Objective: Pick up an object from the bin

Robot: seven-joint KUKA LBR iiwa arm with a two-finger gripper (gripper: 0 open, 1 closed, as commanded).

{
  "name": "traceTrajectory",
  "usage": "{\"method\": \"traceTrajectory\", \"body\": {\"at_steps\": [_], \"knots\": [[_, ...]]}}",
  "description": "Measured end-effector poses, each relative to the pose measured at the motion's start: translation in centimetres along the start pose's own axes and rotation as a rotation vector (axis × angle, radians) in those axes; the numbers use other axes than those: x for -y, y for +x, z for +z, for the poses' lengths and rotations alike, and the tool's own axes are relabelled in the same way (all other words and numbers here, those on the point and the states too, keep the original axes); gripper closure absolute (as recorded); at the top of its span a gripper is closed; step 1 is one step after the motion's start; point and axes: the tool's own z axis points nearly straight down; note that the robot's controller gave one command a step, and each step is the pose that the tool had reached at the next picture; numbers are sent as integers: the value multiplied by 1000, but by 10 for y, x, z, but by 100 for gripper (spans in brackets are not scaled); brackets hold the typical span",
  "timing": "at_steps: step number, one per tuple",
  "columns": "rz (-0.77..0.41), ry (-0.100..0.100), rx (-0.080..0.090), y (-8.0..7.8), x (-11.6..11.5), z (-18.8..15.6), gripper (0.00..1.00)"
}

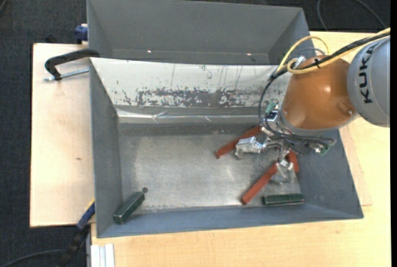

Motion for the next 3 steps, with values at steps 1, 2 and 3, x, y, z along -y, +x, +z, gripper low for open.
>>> {"method": "traceTrajectory", "body": {"at_steps": [1, 2, 3], "knots": [[-332, 1, 0, 37, -20, 2, 0], [-333, 6, 3, 35, -19, 1, 100], [-298, 12, 5, 27, -27, -149, 100]]}}
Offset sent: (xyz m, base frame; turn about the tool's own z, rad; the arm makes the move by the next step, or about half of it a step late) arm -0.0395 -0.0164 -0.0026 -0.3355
